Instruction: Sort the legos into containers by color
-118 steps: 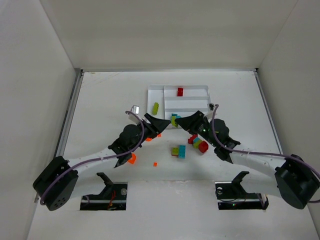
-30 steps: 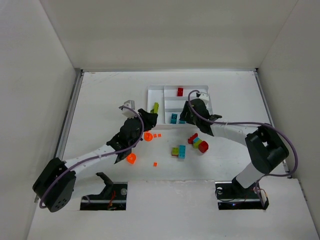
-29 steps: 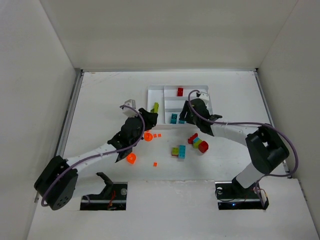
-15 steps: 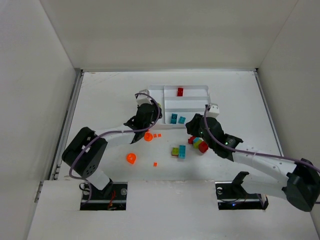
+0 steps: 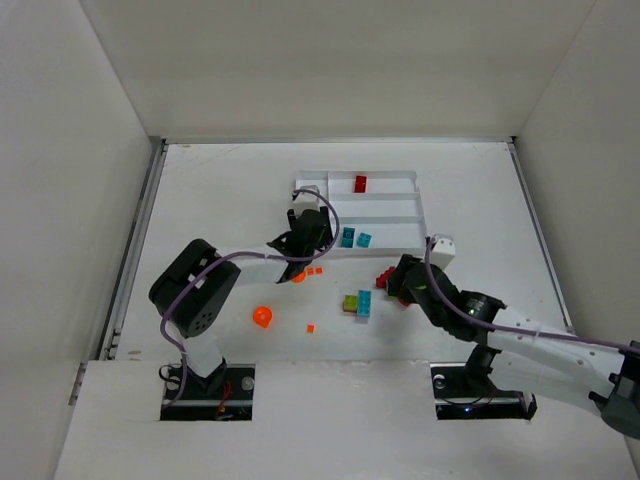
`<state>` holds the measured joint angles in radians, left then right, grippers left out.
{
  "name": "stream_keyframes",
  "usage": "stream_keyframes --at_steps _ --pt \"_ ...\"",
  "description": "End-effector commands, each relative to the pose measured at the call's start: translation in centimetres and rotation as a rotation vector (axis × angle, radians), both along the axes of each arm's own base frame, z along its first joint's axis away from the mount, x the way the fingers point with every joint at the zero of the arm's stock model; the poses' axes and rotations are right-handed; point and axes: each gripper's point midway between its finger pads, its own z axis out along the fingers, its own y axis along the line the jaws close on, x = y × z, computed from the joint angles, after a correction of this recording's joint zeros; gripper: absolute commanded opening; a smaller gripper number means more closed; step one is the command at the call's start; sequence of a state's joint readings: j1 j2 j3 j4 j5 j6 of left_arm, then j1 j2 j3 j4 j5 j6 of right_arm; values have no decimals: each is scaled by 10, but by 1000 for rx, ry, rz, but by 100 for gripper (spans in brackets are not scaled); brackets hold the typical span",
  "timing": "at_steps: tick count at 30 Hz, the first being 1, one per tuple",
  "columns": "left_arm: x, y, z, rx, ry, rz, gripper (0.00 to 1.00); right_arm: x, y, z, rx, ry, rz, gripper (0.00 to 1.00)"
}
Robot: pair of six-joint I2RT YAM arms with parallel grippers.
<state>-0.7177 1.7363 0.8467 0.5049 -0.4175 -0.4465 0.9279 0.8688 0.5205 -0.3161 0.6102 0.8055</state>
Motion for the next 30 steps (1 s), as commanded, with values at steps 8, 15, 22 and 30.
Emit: stream_keyframes --at_steps 8,15,22,30 --pt "-13 22 81 -115 -169 43 58 -28 106 23 4 -30 272 42" --pt "-67 91 93 -240 -163 156 51 -11 208 9 15 -82 425 62" --pt "-134 162 46 -231 -4 326 53 34 259 -23 -82 -81 417 64" --pt "-181 192 4 -216 151 457 58 70 264 -48 -156 -51 340 60"
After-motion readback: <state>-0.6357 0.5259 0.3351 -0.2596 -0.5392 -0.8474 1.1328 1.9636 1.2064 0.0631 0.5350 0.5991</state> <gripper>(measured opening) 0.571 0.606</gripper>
